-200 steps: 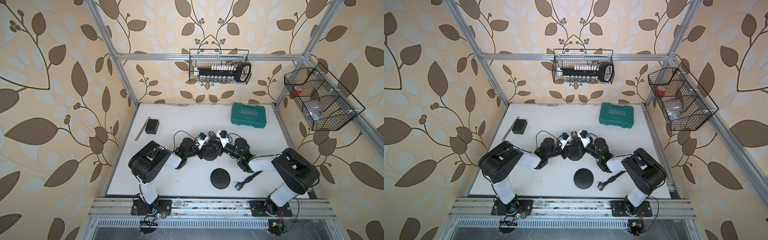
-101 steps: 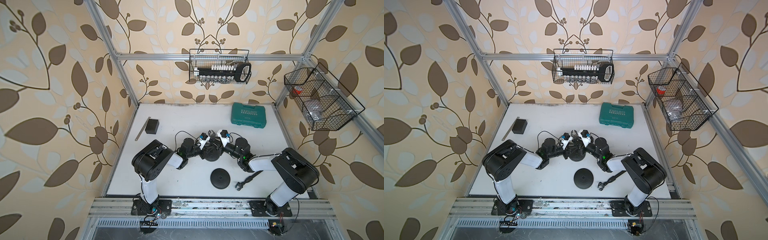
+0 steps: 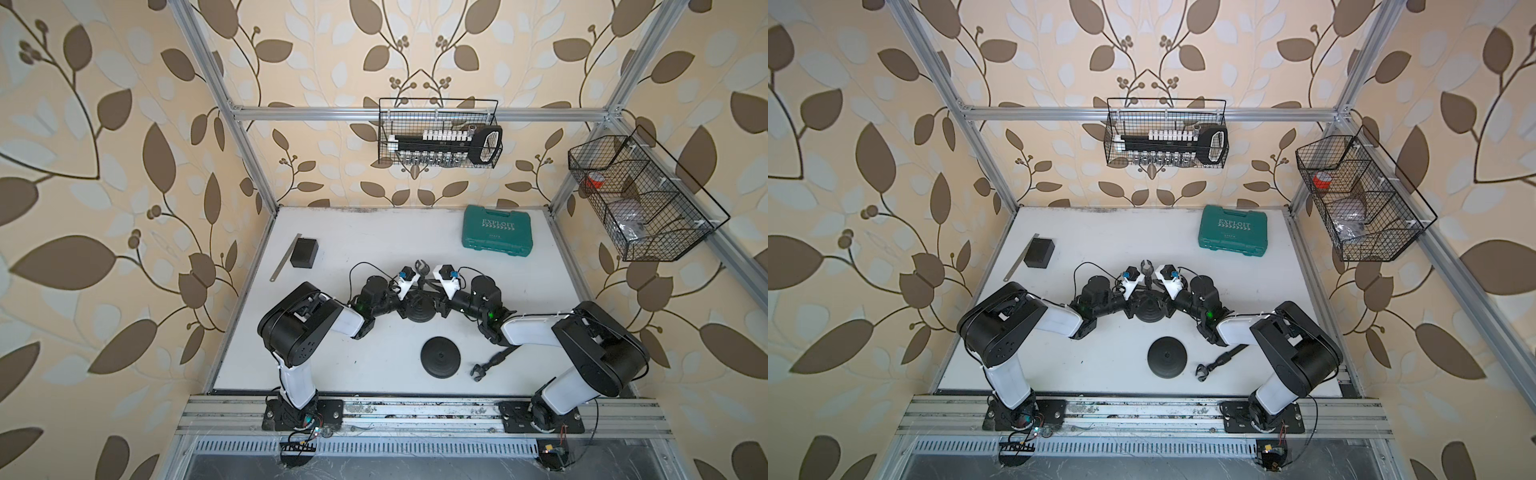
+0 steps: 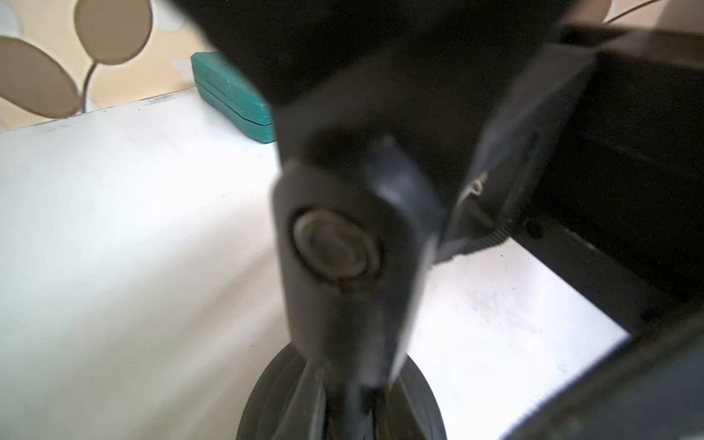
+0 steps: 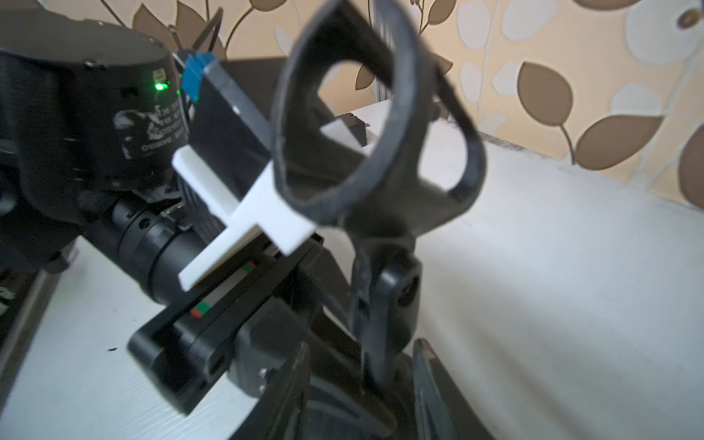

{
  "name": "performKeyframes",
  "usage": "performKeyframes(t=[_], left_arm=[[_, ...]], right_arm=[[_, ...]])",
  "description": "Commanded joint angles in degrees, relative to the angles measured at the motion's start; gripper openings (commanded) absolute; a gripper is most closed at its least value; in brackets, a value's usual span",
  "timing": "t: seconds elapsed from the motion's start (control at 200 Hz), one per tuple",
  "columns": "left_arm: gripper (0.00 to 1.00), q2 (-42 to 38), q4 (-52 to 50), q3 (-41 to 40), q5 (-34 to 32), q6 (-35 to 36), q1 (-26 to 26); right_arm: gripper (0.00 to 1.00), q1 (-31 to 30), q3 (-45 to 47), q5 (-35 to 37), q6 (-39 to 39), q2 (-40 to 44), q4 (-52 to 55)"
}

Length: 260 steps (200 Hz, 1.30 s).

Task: Assemble a microphone stand
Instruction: Screw the microphone stand pole into the microphone stand base.

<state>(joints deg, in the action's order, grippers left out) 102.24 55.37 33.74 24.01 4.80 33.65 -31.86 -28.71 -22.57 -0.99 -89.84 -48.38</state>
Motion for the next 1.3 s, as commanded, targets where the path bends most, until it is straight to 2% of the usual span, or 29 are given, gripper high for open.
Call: performKeyframes(t=[0.0,0.16,0.445,1.085,1.295], left_arm=[[0.07,-3.7,-2.0,-1.3,-2.1,3.2,-0.6],[0.07,-5.8,-4.5,-3.3,-3.4,5.4,-0.1],[0.07,-4.8,0.6,-7.2,-4.2,3.8,0.9],[0.08,-1.8,4.6,-7.1,-3.3,3.6,2.3],[0.08,-0.7,5.3,-6.8,-2.9,3.4,2.3]], right_arm=[[0.51,1.4,1.0,-2.7,-2.4,4.1,7.8],[0.54,5.0,0.3,-8.1,-3.9,8.1,14.2],[0.60,6.8,-2.5,-16.0,-6.9,10.8,20.9],[0.62,6.8,-17.2,-26.7,-14.3,-0.7,28.3],[0.54,6.8,-19.9,-29.3,-16.0,-4.2,27.8]])
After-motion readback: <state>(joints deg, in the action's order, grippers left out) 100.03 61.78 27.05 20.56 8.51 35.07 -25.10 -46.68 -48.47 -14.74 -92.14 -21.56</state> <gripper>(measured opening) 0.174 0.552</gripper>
